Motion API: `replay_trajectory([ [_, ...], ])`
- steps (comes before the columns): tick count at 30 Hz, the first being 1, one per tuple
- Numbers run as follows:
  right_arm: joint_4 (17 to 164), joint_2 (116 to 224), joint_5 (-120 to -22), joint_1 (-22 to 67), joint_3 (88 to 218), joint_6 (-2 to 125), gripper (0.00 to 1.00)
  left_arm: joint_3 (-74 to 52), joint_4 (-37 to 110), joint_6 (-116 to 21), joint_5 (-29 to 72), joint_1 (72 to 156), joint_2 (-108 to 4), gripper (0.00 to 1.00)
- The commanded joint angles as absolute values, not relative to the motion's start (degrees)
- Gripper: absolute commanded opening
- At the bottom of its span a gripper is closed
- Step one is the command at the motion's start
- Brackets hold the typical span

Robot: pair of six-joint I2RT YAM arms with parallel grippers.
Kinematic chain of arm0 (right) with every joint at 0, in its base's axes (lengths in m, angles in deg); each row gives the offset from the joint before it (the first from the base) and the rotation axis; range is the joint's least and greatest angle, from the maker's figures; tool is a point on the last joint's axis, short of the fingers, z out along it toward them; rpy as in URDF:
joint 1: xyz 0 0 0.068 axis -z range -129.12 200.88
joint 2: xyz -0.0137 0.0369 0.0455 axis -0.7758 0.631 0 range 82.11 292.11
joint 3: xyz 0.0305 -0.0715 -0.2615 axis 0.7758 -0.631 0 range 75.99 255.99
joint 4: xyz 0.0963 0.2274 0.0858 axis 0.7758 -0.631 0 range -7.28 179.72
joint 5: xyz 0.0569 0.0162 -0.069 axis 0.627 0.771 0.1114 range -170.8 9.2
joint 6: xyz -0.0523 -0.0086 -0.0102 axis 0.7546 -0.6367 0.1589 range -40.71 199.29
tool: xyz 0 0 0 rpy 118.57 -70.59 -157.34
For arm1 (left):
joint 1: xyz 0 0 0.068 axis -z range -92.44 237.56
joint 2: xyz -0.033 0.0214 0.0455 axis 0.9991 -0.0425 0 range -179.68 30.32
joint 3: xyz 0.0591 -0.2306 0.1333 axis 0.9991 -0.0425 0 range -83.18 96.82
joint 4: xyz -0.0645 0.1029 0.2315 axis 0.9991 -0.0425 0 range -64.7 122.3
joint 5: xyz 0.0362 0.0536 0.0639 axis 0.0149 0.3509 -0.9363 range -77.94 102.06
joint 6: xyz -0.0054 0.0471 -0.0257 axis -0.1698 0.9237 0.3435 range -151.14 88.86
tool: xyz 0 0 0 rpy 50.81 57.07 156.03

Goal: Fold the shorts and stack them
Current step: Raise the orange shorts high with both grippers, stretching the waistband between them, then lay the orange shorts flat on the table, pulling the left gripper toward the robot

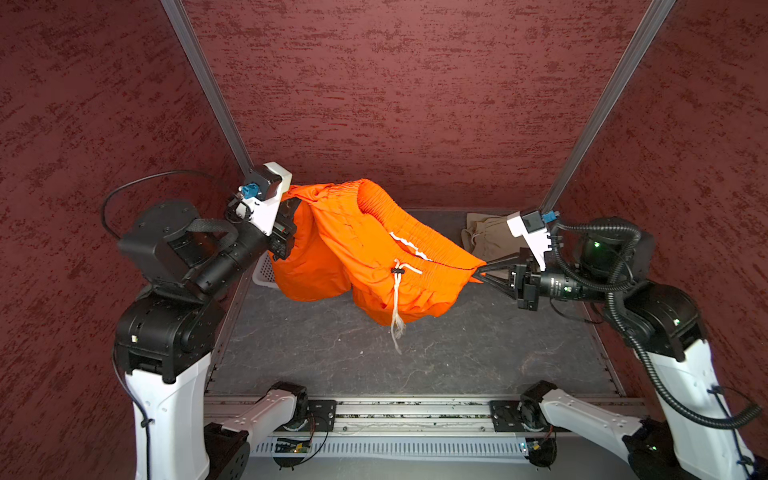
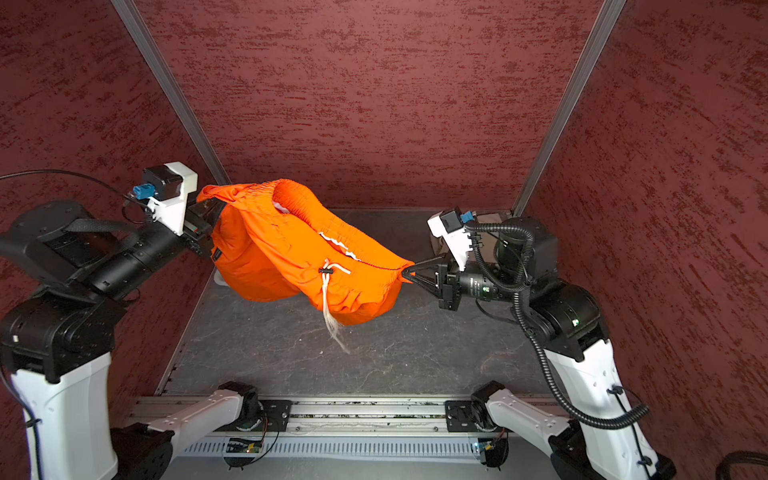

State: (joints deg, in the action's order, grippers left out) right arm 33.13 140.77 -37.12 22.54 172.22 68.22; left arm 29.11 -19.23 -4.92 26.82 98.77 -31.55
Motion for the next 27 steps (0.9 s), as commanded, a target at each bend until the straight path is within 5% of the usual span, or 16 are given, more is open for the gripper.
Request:
replay_trajectory([
  [1,31.2,141.1,-35.0,22.7,171.4,69.7,0.00,29.0,-16.6,-4.9,27.1,98.1,-35.9,0.11],
  [8,39.7,144.4,-32.8,28.3,159.8,59.1,0.00,30.7,-12.2,-8.5,39.1,99.9,-53.2,0.12],
  [16,49.5,149.5,-38.2,43.0,133.8,47.1,0.00,40.8,-15.5,-4.7,35.6,111.4,-80.2,0.17],
  [21,48.8,155.7,-48.3,45.7,127.6,49.6,0.00,45.5,-14.5,-9.9,33.5,112.6,-93.4,0.36],
  [27,51.2,156.3,-47.9,45.6,124.2,49.5,0.00,47.1,-15.8,-17.6,29.0,110.1,-101.4,0.62],
])
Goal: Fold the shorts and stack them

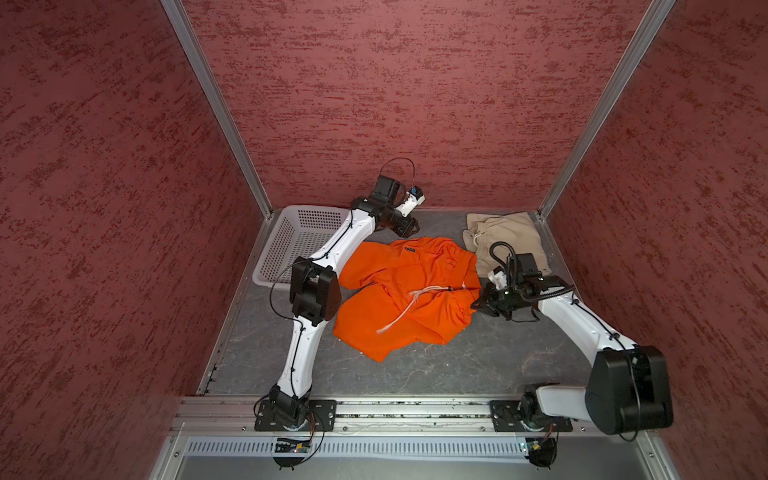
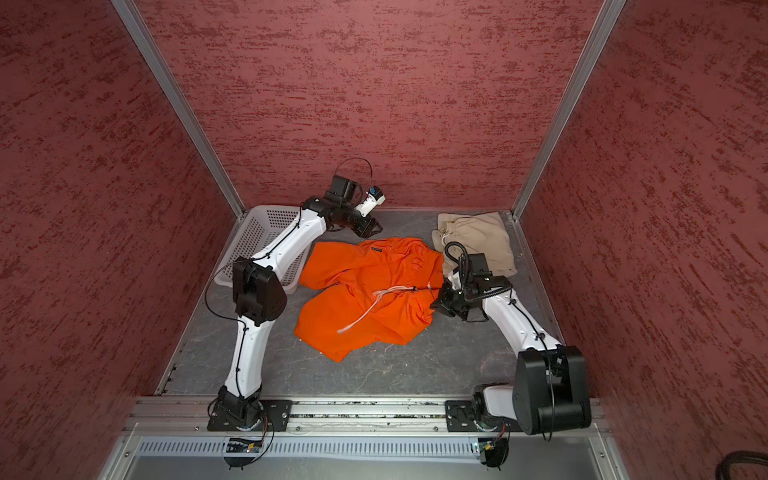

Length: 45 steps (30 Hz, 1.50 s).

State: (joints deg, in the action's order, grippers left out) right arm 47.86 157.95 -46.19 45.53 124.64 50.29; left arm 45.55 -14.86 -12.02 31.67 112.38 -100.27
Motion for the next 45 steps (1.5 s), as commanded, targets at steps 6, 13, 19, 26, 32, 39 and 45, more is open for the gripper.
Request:
replay_trajectory([
  [6,52.9,152.4,-46.7,45.7,120.1,47.4,0.00,41.4,-14.5,-25.5,27.7,104.5,-102.4,0.69],
  [13,53.1,149.3,-48.0,45.5,115.3,44.9,0.00,30.8,-11.7,-27.7,24.2,99.4,-98.9,0.70],
  [19,57.6,147.8,-48.8,41.3,112.3,39.2,0.00,22.6,-7.4,-28.0,22.1,95.5,-94.2,0.70],
  [26,60.0,149.9,-51.1,36.2,112.7,36.7,0.07,18.1,-5.1,-28.5,23.4,93.2,-89.2,0.70],
  [32,43.5,149.2,-65.8,36.2,123.8,47.5,0.53,7.6,1.0,-28.4,26.9,96.0,-77.6,0.71],
  [39,37.1,148.5,-69.5,33.8,129.1,60.7,0.62,-8.2,5.4,-30.8,28.2,101.5,-62.9,0.70],
  [45,40.5,149.6,-68.0,30.1,131.3,63.6,0.61,-20.7,7.9,-34.5,28.9,104.3,-55.2,0.70],
])
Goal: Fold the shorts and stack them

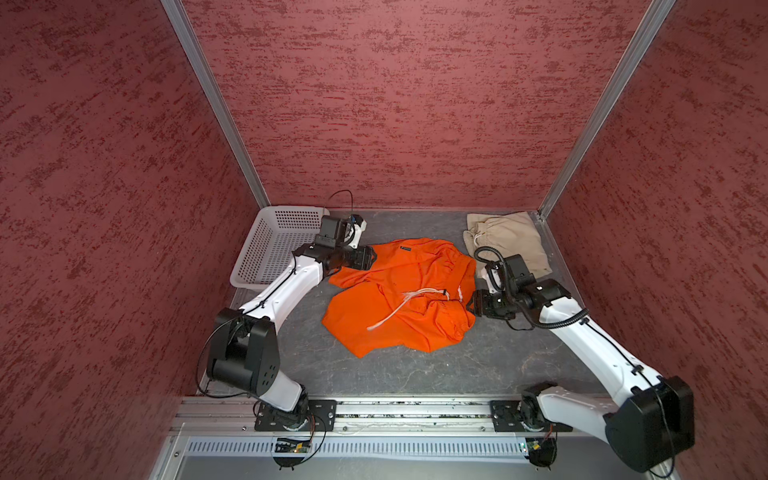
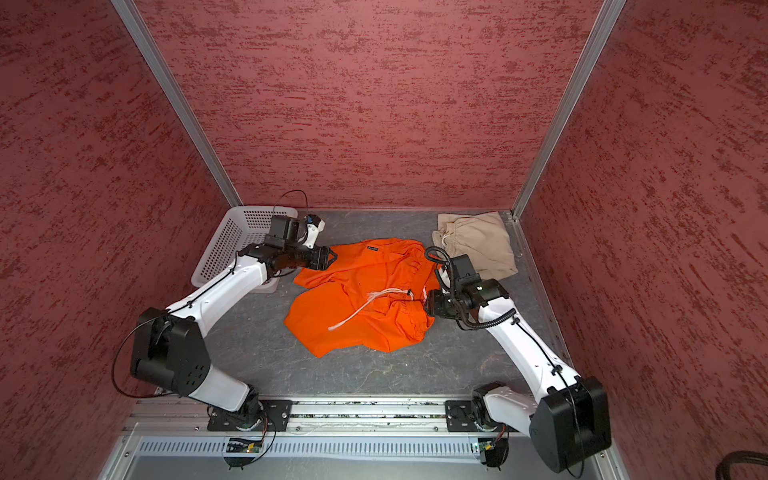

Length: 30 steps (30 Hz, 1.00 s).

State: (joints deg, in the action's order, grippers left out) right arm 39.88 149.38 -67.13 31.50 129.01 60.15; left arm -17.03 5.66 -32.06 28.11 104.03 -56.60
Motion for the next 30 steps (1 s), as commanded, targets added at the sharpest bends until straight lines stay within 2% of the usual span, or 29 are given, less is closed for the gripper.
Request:
replay_trajectory([
  [1,41.3,150.0,-68.1,29.0,131.5,63.7,0.60,-22.4,8.1,-35.1,28.7,104.4,-54.4,0.70],
  [8,40.7,157.9,-62.0,26.5,132.6,64.7,0.54,-30.1,9.5,-40.2,29.5,105.4,-51.7,0.70],
  [13,40.2,162.5,-64.4,26.2,131.7,62.5,0.55,-34.0,11.1,-44.3,29.7,106.9,-50.2,0.69],
  [20,40.9,163.6,-67.7,25.8,130.1,61.4,0.58,-37.3,11.9,-47.5,27.4,107.3,-51.9,0.69],
  [30,45.2,164.3,-64.9,25.7,124.3,60.2,0.58,-38.9,14.6,-49.7,24.4,107.9,-58.4,0.67],
])
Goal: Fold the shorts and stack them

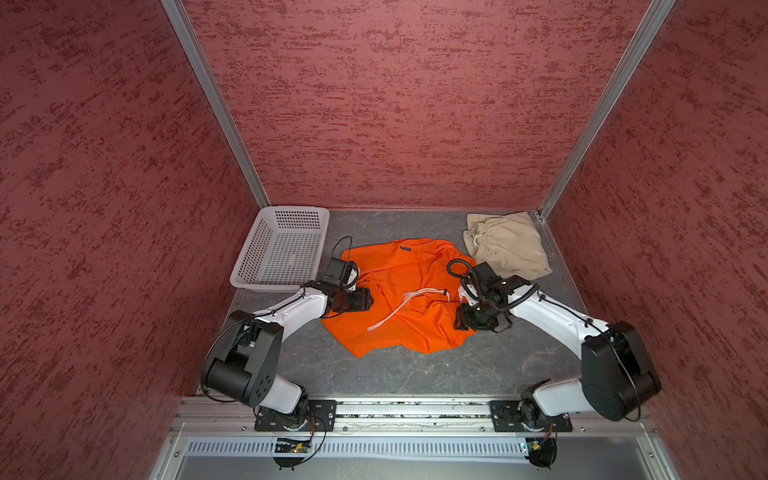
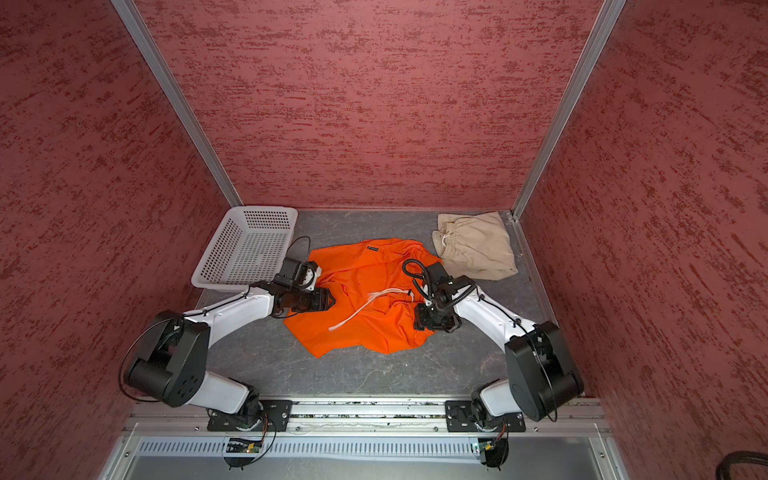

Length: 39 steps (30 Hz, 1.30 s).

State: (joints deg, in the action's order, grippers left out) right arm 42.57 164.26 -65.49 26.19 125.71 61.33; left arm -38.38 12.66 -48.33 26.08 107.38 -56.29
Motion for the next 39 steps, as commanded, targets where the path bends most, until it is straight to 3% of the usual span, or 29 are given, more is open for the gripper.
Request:
replay_trajectory([
  [1,46.1,164.2,-64.5,25.7,123.5,60.1,0.57,-38.9,14.9,-49.9,24.3,108.0,-59.2,0.67],
  [4,48.4,164.0,-62.7,25.7,121.8,59.5,0.45,-38.5,15.8,-50.4,24.1,108.3,-61.2,0.67],
  [9,49.2,161.0,-59.8,25.7,123.0,58.9,0.11,-37.1,15.8,-50.2,23.5,108.4,-62.2,0.67],
  [11,49.8,158.5,-57.6,25.8,124.9,58.1,0.06,-35.8,14.9,-49.2,22.8,108.4,-61.6,0.67],
  [21,56.9,153.6,-48.9,25.9,142.3,52.8,0.00,-24.6,9.5,-41.3,24.0,107.9,-49.7,0.68],
  [32,68.0,159.2,-39.5,25.9,152.5,43.8,0.00,-24.2,12.6,-27.3,41.2,111.3,-33.3,0.68],
  [39,73.4,159.1,-39.3,25.9,147.3,34.0,0.01,-27.2,12.2,-14.1,30.9,121.5,-30.7,0.69],
])
